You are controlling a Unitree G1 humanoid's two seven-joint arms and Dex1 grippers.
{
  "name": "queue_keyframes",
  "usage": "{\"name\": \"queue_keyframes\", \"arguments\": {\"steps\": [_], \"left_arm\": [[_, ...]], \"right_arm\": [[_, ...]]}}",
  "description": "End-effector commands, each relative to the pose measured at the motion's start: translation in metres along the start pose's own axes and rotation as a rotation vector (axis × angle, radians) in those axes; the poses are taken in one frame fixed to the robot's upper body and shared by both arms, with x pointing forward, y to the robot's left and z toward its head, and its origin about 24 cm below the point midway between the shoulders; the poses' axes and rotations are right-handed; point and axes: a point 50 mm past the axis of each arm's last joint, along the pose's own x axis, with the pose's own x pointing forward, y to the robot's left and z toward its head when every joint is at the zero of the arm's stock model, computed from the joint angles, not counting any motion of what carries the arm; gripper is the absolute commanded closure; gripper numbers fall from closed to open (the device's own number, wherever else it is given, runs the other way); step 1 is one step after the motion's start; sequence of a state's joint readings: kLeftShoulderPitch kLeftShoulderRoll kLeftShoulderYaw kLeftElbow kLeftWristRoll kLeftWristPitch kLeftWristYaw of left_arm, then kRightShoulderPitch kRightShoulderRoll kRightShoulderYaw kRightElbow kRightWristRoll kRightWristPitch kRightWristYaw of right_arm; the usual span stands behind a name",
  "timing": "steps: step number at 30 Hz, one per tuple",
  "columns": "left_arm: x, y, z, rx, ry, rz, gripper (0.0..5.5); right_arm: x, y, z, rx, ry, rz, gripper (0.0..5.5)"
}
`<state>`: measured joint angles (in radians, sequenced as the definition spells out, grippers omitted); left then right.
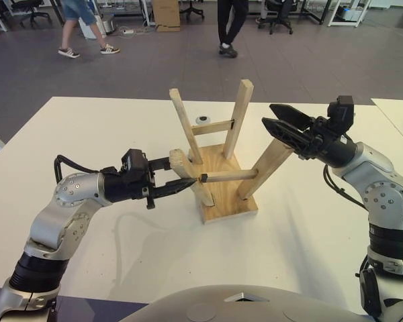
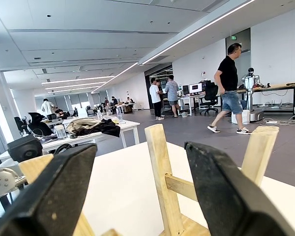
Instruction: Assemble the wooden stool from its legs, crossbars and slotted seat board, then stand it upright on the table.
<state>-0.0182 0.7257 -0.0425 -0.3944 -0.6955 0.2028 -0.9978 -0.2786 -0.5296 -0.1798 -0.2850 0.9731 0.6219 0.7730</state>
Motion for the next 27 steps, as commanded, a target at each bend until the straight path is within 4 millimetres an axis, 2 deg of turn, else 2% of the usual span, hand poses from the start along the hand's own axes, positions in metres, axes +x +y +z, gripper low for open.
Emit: {"name": "queue_keyframes", "arguments": {"steps": [1,2,3,12,14,17,19,21,23,27], "left_arm": [[-0.003,-0.03,-0.078,-0.258,0.333,-0.03,3.47],[-0.003,-0.028,-0.078,-0.267,0.324,-0.017,3.47],[-0.003,-0.026,-0.079,-0.272,0.322,-0.001,3.09],[0.004,-0.018,-0.082,-0.238,0.364,0.067,1.62],[0.004,-0.018,-0.082,-0.228,0.366,0.088,1.29],[0.01,-0.023,-0.085,-0.228,0.356,0.117,0.7],[0.014,-0.026,-0.087,-0.236,0.345,0.134,0.41],[0.017,-0.029,-0.09,-0.245,0.333,0.154,0.17],[0.018,-0.032,-0.092,-0.255,0.326,0.167,0.17],[0.014,-0.038,-0.097,-0.279,0.327,0.208,0.17]], "right_arm": [[0.015,0.009,-0.028,0.096,0.11,0.058,2.17],[0.015,0.009,-0.028,0.095,0.108,0.057,2.17],[0.015,0.009,-0.028,0.095,0.107,0.057,2.17],[0.016,0.005,-0.024,0.068,0.097,0.045,2.17],[0.018,0.004,-0.012,0.021,0.084,0.039,2.17],[0.022,0.01,0.024,-0.091,0.039,0.068,2.17],[0.022,0.015,0.038,-0.126,0.039,0.1,2.17],[0.019,0.019,0.043,-0.139,0.062,0.126,2.17],[0.016,0.023,0.046,-0.132,0.082,0.15,2.17],[0.009,0.03,0.039,-0.117,0.149,0.175,2.17]]}}
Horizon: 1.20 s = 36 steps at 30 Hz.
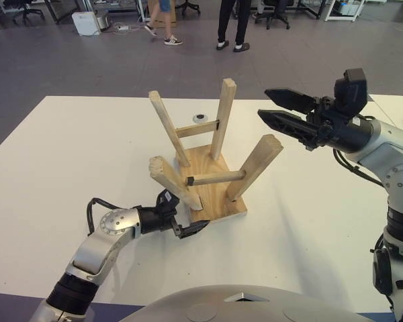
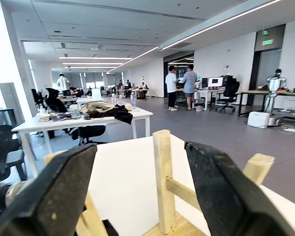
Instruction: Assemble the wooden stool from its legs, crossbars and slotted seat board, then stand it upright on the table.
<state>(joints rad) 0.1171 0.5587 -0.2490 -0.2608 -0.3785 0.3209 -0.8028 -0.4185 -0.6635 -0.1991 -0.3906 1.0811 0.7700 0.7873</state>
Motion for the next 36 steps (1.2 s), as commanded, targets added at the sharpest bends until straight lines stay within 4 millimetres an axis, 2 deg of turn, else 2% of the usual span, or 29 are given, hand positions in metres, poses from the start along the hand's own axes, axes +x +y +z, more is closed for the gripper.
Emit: {"name": "queue_keyframes", "arguments": {"steps": [1,5,7,9,12,15,17,20,21,22,25,28,30,33,36], "left_arm": [[-0.006,-0.001,-0.005,-0.007,0.011,0.053,0.17],[-0.029,0.011,-0.001,-0.03,-0.024,0.185,0.17],[-0.046,0.018,-0.001,-0.042,-0.035,0.255,0.17],[-0.056,0.019,-0.002,-0.049,-0.036,0.288,0.17],[-0.054,0.017,-0.003,-0.061,-0.054,0.285,0.17],[-0.048,0.014,-0.007,-0.072,-0.063,0.267,0.17],[-0.048,0.014,-0.009,-0.078,-0.063,0.273,0.17],[-0.049,0.017,-0.011,-0.08,-0.065,0.284,0.17],[-0.049,0.017,-0.011,-0.078,-0.066,0.285,0.17],[-0.049,0.018,-0.011,-0.076,-0.067,0.285,0.17],[-0.048,0.021,-0.01,-0.069,-0.071,0.286,0.17],[-0.045,0.022,-0.007,-0.062,-0.085,0.288,0.17],[-0.043,0.021,-0.005,-0.057,-0.092,0.284,0.17],[-0.039,0.022,0.0,-0.043,-0.106,0.276,0.17],[-0.034,0.023,0.013,0.009,-0.146,0.286,0.17]], "right_arm": [[-0.006,0.006,-0.006,-0.004,0.069,0.0,2.17],[-0.014,0.001,-0.025,-0.068,0.217,-0.088,2.17],[-0.018,-0.009,-0.034,-0.137,0.292,-0.167,2.17],[-0.019,-0.022,-0.034,-0.2,0.289,-0.27,2.17],[-0.006,-0.028,-0.018,-0.266,0.138,-0.314,2.17],[0.012,-0.013,0.008,-0.278,-0.062,-0.241,2.17],[0.019,-0.011,0.025,-0.318,-0.156,-0.253,2.17],[0.034,0.002,0.046,-0.399,-0.24,-0.251,2.17],[0.043,0.012,0.044,-0.423,-0.224,-0.218,2.17],[0.052,0.02,0.037,-0.445,-0.188,-0.191,2.17],[0.066,0.023,-0.018,-0.455,0.021,-0.267,2.17],[0.06,0.011,-0.083,-0.592,0.324,-0.394,2.17],[0.056,0.011,-0.112,-0.633,0.453,-0.384,2.17],[0.052,0.024,-0.138,-0.583,0.543,-0.271,2.17],[0.05,0.022,-0.14,-0.593,0.554,-0.267,2.17]]}}
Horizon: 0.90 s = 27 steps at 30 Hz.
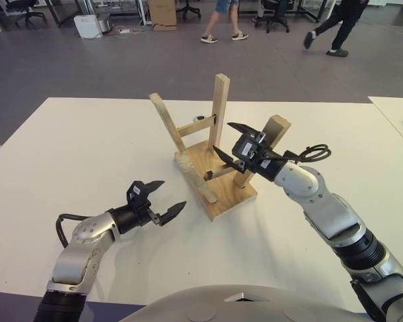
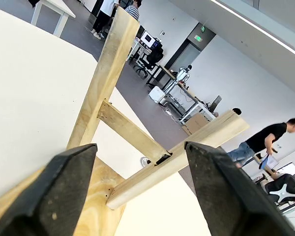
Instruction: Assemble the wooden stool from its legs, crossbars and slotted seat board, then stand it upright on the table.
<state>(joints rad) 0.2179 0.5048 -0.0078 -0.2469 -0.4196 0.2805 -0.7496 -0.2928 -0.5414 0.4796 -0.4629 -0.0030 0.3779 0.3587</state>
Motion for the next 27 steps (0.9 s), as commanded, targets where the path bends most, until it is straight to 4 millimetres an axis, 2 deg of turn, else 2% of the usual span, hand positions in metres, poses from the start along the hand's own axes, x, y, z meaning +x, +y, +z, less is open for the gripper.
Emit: {"name": "queue_keyframes", "arguments": {"steps": [1,2,5,7,10,14,16,19,21,24,27], "left_arm": [[0.013,-0.005,0.026,0.079,-0.082,0.011,0.17],[0.017,-0.009,0.036,0.087,-0.119,0.019,0.17],[0.024,-0.038,0.074,0.083,-0.262,-0.036,0.17],[0.027,-0.046,0.083,0.08,-0.289,-0.05,0.17],[0.027,-0.046,0.083,0.068,-0.284,-0.038,0.17],[0.021,-0.03,0.079,0.097,-0.263,0.032,0.17],[0.014,-0.014,0.092,0.166,-0.29,0.082,0.17],[0.007,0.008,0.126,0.267,-0.39,0.173,0.17],[0.002,0.008,0.148,0.27,-0.495,0.171,0.17],[-0.003,0.014,0.142,0.271,-0.479,0.193,0.17],[-0.006,0.022,0.137,0.262,-0.481,0.232,0.17]], "right_arm": [[-0.003,0.018,-0.026,0.041,0.128,0.111,2.17],[-0.003,0.016,-0.026,0.034,0.127,0.103,2.17],[-0.003,0.012,-0.025,0.015,0.127,0.085,2.17],[0.0,0.007,-0.019,0.003,0.102,0.055,2.17],[0.003,0.0,-0.011,-0.008,0.067,0.023,2.17],[0.006,-0.017,0.007,-0.028,-0.011,-0.036,2.17],[0.005,-0.034,0.019,-0.041,-0.06,-0.084,2.17],[0.002,-0.056,0.044,-0.016,-0.175,-0.14,2.17],[-0.005,-0.071,0.058,0.017,-0.256,-0.18,2.17],[-0.021,-0.101,0.067,0.07,-0.306,-0.272,2.17],[-0.032,-0.12,0.069,0.156,-0.34,-0.325,2.17]]}}
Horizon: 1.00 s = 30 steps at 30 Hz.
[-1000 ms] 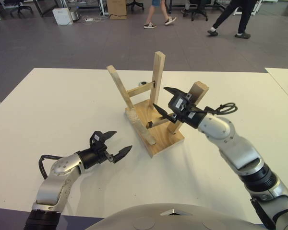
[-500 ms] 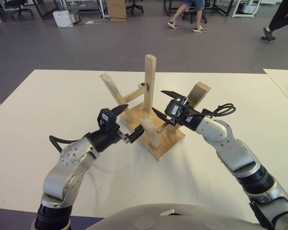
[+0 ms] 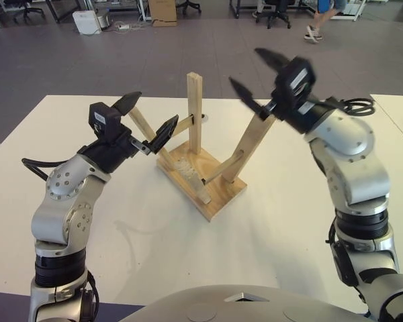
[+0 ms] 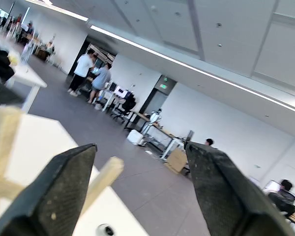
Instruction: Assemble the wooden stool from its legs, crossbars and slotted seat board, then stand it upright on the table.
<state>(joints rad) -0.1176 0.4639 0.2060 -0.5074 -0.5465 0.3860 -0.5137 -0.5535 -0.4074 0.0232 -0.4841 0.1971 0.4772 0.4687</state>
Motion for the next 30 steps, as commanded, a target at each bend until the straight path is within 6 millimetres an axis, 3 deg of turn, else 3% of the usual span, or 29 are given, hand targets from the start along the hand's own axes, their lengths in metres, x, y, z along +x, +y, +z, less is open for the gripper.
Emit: {"name": "queue_keyframes", "arguments": {"steps": [1,4,8,11,17,20,23,26,30], "left_arm": [[-0.006,0.011,-0.005,0.018,0.011,0.052,0.17],[-0.012,0.031,-0.002,0.138,0.014,0.179,0.17],[-0.041,0.076,0.006,0.478,0.135,0.545,0.17],[-0.044,0.074,-0.019,0.466,0.225,0.564,0.17],[0.0,0.066,-0.055,0.386,0.233,0.431,0.17],[0.037,0.063,-0.065,0.362,0.209,0.337,0.17],[0.066,0.047,-0.079,0.321,0.19,0.234,0.17],[0.073,0.029,-0.096,0.264,0.176,0.143,0.17],[0.058,0.045,-0.09,0.228,0.137,0.212,0.17]], "right_arm": [[-0.004,-0.025,0.003,0.065,0.004,-0.075,2.17],[-0.017,-0.038,-0.03,-0.033,0.191,-0.112,2.17],[-0.029,-0.028,-0.066,-0.065,0.358,-0.048,2.17],[-0.035,-0.017,-0.079,-0.043,0.418,0.039,2.17],[-0.038,0.018,-0.077,0.05,0.407,0.25,2.17],[-0.04,0.02,-0.074,0.074,0.398,0.255,2.17],[-0.042,0.019,-0.074,0.085,0.404,0.227,2.17],[-0.044,0.015,-0.076,0.085,0.418,0.176,2.17],[-0.044,0.008,-0.077,0.067,0.431,0.115,2.17]]}}
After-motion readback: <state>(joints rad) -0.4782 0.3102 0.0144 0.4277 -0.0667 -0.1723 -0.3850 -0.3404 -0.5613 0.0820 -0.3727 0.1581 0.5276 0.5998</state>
